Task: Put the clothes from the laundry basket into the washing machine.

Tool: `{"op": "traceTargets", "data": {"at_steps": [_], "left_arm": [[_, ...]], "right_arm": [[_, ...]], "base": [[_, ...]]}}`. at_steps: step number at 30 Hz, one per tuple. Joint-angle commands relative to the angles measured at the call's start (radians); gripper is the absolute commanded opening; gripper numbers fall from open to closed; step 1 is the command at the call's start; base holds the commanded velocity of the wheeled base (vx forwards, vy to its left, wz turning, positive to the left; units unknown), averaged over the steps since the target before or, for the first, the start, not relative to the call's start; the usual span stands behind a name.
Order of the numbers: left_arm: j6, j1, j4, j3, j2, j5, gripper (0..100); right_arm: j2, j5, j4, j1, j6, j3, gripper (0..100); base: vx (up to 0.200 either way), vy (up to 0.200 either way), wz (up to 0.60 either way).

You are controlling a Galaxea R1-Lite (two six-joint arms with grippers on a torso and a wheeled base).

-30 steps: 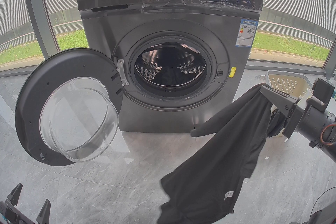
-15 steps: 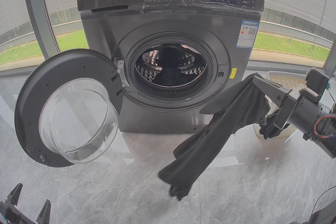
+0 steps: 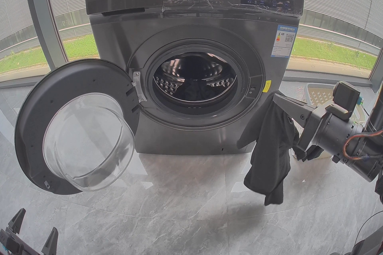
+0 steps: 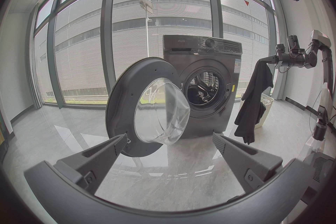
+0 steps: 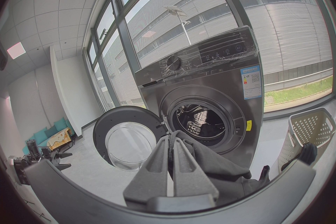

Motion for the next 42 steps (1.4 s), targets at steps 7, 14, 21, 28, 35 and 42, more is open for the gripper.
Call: {"op": "traceTargets", "data": {"at_steps": [7, 14, 21, 28, 35, 42], "left_arm": [[0.001, 0.0, 0.0, 0.018, -0.017, 0.001, 100], [0.001, 0.0, 0.002, 0.018, -0.017, 0.001, 100], [0.0, 0.0, 0.0, 0.018, -0.017, 0.001, 100], [0.013, 0.002, 0.003, 0.018, -0.017, -0.003, 100], [0.036, 0.002, -0.001, 0.018, -0.017, -0.019, 100], [0.073, 0.002, -0.004, 0.018, -0.017, -0.061, 100]], "right_arm": [[0.06, -0.001, -0.007, 0.0, 0.022, -0.052, 0], [0.074, -0.003, -0.007, 0.0, 0.022, -0.057, 0], [0.089, -0.001, -0.007, 0.001, 0.021, -0.065, 0], [0.114, 0.002, -0.007, 0.034, 0.024, -0.098, 0], [0.159, -0.012, -0.008, 0.038, 0.028, -0.129, 0], [0.215, -0.032, -0.008, 0.046, 0.04, -0.167, 0]], "base": [[0.0, 0.0, 0.0], [0.0, 0.0, 0.0], [0.171, 0.0, 0.0], [0.0, 0.0, 0.0], [0.0, 0.0, 0.0], [0.0, 0.0, 0.0]]}}
